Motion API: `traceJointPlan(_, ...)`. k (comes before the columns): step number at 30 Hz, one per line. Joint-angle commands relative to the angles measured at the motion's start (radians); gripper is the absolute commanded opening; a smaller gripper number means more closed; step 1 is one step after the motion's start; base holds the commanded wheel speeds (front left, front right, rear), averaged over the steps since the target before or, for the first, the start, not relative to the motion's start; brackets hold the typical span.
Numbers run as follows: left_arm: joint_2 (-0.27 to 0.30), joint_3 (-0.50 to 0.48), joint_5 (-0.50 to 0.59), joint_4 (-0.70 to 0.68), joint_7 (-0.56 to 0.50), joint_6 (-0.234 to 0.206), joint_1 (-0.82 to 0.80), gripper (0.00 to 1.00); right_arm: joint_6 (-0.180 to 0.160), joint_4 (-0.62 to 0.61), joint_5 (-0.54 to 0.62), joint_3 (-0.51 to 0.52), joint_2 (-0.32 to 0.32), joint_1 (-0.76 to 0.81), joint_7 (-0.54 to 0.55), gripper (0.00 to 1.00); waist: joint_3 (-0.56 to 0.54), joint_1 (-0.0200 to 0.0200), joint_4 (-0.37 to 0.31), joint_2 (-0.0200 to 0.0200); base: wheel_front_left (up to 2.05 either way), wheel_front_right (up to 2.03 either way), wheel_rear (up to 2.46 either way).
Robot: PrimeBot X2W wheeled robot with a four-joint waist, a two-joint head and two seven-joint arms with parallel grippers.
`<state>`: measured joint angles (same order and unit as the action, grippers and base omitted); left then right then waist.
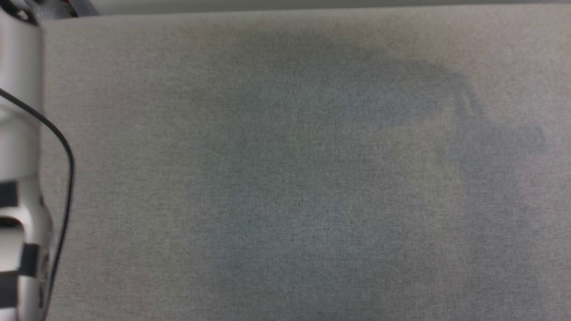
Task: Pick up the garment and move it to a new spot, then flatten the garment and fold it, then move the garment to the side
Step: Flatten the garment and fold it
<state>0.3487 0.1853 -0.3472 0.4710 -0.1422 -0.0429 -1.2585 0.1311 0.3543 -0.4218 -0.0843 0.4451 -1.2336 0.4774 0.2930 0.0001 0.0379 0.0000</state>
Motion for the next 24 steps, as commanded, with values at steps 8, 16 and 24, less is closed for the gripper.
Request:
traceJointPlan(8,0.051,-0.027,0.047,0.119,0.137,-0.021,-0.255,0.0,0.0,0.224,0.046,-0.047,-0.079,-0.334,-0.165,0.0,0.265,-0.0001,-0.038,0.0,0.0,0.0,0.0)
traceJointPlan(16,0.014,-0.033,0.014,0.232,0.145,-0.027,-0.285,0.0,0.0,0.445,0.036,-0.077,-0.141,-0.447,-0.186,0.0,0.396,-0.0001,-0.025,0.0,0.0,0.0,0.0)
traceJointPlan(24,-0.041,-0.011,-0.029,0.363,0.111,0.012,-0.197,0.0,0.0,0.585,-0.031,-0.157,-0.173,-0.378,-0.13,0.0,0.436,-0.0001,-0.019,0.0,0.0,0.0,0.0)
